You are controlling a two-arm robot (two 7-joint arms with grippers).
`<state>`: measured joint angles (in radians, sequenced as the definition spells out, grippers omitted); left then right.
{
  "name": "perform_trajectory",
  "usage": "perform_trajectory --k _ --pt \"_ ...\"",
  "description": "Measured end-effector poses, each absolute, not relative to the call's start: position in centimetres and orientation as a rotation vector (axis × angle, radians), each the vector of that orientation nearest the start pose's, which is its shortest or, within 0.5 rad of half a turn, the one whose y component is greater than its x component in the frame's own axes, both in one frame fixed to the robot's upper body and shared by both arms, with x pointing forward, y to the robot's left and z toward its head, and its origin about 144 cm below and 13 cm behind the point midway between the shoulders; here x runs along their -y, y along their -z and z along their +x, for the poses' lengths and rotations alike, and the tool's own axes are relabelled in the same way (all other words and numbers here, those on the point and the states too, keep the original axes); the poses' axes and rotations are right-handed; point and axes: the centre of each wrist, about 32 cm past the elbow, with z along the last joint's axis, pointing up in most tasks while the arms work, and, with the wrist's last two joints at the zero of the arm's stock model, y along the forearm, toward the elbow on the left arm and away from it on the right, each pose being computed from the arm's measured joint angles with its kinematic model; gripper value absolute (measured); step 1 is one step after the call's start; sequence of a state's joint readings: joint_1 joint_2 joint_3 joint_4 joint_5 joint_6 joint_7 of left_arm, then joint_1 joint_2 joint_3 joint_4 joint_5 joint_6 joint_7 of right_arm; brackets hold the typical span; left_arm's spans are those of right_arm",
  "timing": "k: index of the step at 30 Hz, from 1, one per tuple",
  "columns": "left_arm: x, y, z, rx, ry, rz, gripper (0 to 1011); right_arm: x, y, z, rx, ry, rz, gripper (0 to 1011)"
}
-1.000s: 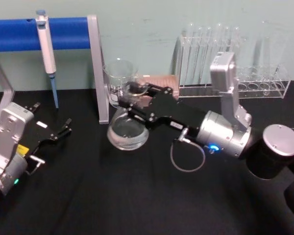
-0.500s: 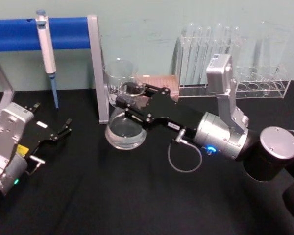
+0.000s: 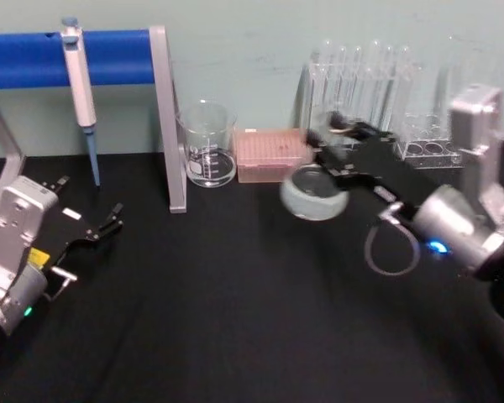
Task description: Grasp the erlenmeyer flask with one hand, shake it three times, then place it back.
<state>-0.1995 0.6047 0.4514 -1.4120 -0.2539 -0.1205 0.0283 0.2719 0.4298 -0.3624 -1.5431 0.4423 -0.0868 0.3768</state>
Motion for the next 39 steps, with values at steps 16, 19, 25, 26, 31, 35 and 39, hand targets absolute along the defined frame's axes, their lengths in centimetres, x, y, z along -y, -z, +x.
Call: perform_trajectory --k 16,19,25,26,31,35,39 --pt "-31.0 -114.0 48.9 0.285 -1.248 0.304 1001 28.1 -120.6 49.6 0.152 1.046 0.073 450" --pt "-31.0 -114.0 48.9 0.285 -1.248 0.304 1001 27.5 -120.6 50.0 0.151 1.016 0.069 449" --pt "-31.0 -114.0 48.9 0.285 -1.248 0.304 1001 25.5 -120.7 51.0 0.150 0.904 0.064 450" --pt "-31.0 -114.0 48.9 0.285 -1.248 0.304 1001 24.9 -120.7 51.3 0.151 0.868 0.063 450" --pt "-31.0 -114.0 48.9 0.285 -1.248 0.304 1001 23.0 -120.9 51.9 0.154 0.763 0.059 450" --pt "-31.0 -114.0 48.9 0.285 -1.248 0.304 1001 21.1 -120.9 52.3 0.155 0.669 0.055 450" --pt "-31.0 -114.0 48.9 0.285 -1.248 0.304 1001 20.0 -121.0 52.4 0.154 0.616 0.056 450"
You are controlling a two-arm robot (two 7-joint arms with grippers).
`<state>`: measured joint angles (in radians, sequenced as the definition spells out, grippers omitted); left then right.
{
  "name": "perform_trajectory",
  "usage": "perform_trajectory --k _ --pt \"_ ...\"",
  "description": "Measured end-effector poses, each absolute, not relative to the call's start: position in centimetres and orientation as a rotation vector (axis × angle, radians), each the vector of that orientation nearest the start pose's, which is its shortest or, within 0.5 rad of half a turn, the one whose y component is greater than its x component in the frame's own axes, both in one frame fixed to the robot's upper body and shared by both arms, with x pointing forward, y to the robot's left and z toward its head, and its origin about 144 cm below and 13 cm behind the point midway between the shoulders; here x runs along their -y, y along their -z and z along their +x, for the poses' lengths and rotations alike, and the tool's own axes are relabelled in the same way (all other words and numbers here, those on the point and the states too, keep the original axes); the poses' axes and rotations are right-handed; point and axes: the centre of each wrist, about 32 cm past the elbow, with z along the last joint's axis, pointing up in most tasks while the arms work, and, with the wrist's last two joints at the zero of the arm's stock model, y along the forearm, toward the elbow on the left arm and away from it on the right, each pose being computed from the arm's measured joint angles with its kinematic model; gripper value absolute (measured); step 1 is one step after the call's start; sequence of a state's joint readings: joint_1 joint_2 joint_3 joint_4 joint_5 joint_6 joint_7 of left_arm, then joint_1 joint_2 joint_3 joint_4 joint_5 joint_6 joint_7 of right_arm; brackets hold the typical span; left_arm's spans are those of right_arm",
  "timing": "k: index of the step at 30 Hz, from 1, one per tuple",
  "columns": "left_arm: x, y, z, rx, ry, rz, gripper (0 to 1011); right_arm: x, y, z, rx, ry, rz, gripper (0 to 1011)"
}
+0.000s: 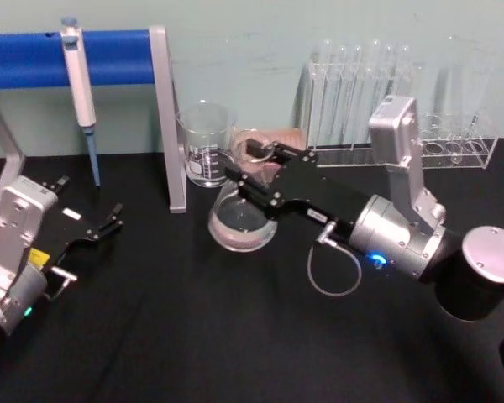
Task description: Grasp the erlenmeyer flask with one hand, shake it three times, then place it back.
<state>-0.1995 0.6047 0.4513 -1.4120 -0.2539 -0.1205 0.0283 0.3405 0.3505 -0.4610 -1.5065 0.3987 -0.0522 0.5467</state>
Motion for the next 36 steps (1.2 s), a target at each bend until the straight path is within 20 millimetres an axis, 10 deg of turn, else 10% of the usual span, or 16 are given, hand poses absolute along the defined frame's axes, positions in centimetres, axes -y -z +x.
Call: perform_trajectory --k 12,36 --pt "-31.0 -114.0 48.9 0.285 -1.248 0.304 1001 19.0 -121.2 52.5 0.156 0.579 0.064 450" --pt "-31.0 -114.0 48.9 0.285 -1.248 0.305 1001 27.5 -120.8 49.8 0.151 1.035 0.055 450"
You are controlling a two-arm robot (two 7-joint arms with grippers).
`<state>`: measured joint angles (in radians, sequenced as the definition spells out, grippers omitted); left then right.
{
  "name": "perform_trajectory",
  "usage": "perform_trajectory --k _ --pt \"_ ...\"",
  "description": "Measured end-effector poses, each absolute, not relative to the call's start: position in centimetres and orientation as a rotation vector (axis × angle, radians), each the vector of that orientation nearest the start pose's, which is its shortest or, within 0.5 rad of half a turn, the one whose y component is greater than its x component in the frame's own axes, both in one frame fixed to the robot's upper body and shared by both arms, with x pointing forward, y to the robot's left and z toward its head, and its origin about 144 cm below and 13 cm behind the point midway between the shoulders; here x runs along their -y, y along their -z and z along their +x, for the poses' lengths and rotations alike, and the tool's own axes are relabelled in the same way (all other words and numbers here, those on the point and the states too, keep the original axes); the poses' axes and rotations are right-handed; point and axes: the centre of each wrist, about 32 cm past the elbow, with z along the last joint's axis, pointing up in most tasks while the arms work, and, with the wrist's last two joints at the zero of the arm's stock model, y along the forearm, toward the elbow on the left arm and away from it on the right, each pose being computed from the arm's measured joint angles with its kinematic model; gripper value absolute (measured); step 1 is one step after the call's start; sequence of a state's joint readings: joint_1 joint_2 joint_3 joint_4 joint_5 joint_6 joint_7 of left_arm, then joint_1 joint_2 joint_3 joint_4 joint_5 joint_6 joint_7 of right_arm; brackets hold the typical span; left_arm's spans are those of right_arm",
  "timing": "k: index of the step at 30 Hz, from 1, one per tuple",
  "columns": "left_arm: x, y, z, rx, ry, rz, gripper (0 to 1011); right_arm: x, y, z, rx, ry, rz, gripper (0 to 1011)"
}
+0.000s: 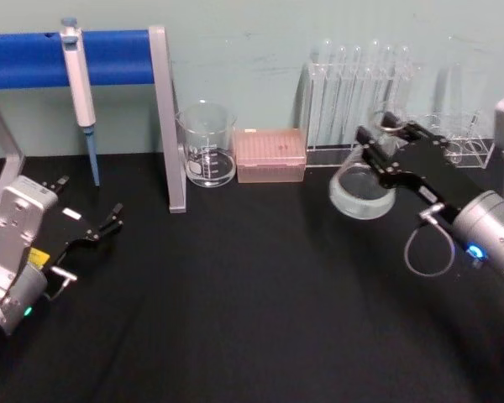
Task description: Grasp the erlenmeyer flask with one hand, shake it three times, then place it back.
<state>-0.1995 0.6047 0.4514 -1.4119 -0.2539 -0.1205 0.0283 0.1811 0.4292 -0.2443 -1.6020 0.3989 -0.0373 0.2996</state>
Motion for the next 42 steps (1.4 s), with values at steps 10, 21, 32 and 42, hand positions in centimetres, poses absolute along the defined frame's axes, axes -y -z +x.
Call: perform_trajectory --k 10,21,32,42 --pt "-31.0 -114.0 48.9 0.285 -1.248 0.304 1001 28.0 -120.7 49.7 0.141 1.070 0.058 449" --pt "-31.0 -114.0 48.9 0.285 -1.248 0.304 1001 24.9 -120.5 51.1 0.126 0.882 0.055 450" --pt "-31.0 -114.0 48.9 0.285 -1.248 0.304 1001 21.5 -120.8 52.1 0.123 0.699 0.062 449" --pt "-31.0 -114.0 48.9 0.285 -1.248 0.305 1001 20.5 -120.8 52.1 0.115 0.631 0.057 449"
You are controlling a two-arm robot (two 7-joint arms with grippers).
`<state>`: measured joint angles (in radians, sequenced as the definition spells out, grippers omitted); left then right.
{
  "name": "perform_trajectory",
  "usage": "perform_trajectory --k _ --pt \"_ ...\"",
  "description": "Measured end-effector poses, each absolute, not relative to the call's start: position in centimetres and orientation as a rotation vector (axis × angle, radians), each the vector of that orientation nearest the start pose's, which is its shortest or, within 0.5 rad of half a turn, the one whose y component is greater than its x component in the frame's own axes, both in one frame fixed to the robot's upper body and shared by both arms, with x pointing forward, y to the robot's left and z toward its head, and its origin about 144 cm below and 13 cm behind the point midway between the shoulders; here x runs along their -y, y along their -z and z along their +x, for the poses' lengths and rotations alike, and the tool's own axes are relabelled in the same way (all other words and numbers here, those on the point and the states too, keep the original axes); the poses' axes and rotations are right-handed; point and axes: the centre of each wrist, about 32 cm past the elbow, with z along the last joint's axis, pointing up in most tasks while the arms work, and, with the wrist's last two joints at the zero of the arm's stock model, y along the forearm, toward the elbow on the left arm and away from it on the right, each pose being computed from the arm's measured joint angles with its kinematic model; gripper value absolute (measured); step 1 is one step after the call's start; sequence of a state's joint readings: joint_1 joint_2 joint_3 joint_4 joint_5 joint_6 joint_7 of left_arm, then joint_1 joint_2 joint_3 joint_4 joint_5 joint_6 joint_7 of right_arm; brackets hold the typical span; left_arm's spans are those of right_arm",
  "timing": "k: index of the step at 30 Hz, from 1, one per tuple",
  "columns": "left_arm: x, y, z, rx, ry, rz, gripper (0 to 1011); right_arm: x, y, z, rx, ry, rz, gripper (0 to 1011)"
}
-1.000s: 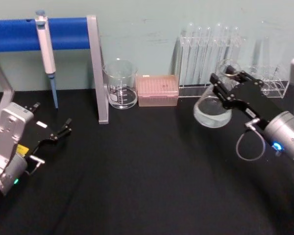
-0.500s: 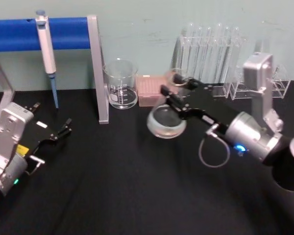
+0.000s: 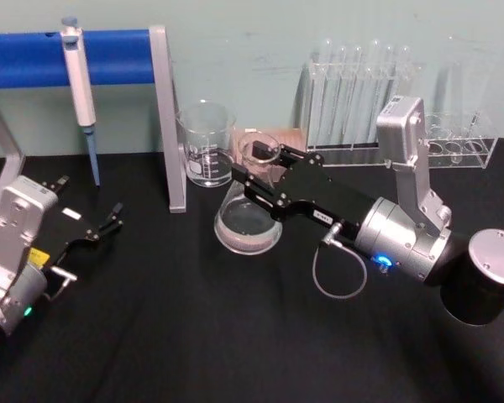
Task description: Grasp the erlenmeyer flask with one hand, shake it three times, then place it back.
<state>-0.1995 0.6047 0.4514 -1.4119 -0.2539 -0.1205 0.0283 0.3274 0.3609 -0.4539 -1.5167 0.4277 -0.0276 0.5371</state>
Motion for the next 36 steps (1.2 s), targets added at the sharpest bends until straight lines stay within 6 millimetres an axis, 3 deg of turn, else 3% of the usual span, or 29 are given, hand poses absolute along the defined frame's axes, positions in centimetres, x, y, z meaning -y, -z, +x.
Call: perform_trajectory --k 36 --pt "-30.97 -113.98 48.86 0.285 -1.248 0.305 1001 21.07 -120.25 52.65 0.091 0.588 0.039 450"
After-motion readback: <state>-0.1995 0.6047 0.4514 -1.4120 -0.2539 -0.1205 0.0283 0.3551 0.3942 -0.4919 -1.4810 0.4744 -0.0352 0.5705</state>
